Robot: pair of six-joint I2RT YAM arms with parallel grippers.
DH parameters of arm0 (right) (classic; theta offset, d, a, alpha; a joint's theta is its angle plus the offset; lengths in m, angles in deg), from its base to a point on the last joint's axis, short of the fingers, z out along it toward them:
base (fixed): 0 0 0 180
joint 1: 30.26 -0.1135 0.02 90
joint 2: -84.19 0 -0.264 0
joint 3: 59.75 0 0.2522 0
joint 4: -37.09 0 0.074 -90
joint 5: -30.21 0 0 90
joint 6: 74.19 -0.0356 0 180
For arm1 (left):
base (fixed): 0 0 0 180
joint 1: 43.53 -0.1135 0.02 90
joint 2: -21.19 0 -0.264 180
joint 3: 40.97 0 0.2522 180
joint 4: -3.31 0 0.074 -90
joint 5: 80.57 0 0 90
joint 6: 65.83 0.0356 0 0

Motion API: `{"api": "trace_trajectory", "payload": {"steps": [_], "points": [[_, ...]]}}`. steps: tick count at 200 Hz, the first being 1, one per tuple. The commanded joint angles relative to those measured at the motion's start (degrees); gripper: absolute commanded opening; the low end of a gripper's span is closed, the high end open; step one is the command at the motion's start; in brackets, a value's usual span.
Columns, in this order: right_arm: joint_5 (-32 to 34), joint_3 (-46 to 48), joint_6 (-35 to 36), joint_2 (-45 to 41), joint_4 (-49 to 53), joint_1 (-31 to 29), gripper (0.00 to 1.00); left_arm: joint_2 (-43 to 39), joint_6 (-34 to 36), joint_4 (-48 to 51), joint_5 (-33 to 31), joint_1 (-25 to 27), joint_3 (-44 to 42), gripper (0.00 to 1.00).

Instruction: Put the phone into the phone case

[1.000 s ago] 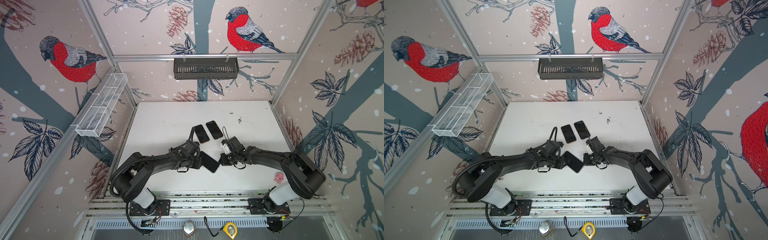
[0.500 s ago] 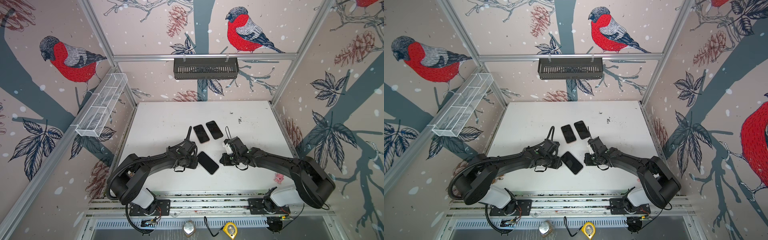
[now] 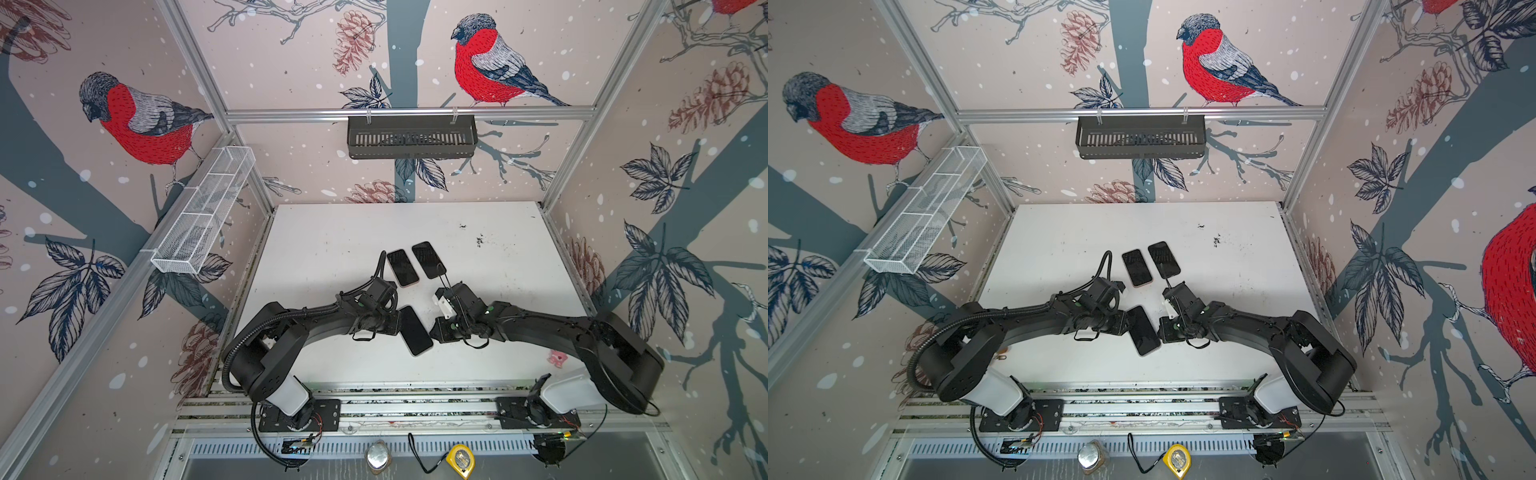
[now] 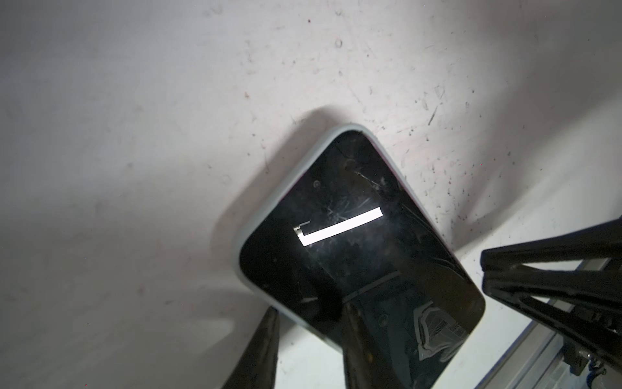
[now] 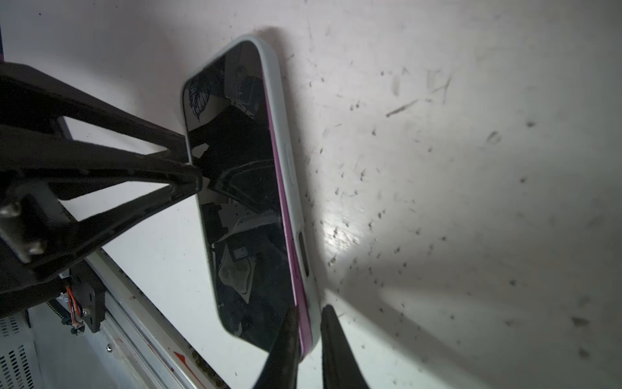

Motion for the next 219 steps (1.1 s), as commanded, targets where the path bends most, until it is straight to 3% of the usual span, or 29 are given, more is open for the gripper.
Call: {"api": "trace_trajectory", "payload": {"steps": [1,219], "points": [[1.4,-0.6,0.1,-0.6,0.9,0.2,0.17,-0.5,-0.2,3.1,-0.9,0.0,-0.1,0.34],[3.2,-2.1,2.7,-1.4,6.6,-2.6,0.16,-0.2,-2.1,-0.3,0.9,0.8,1.4,0.33]]}}
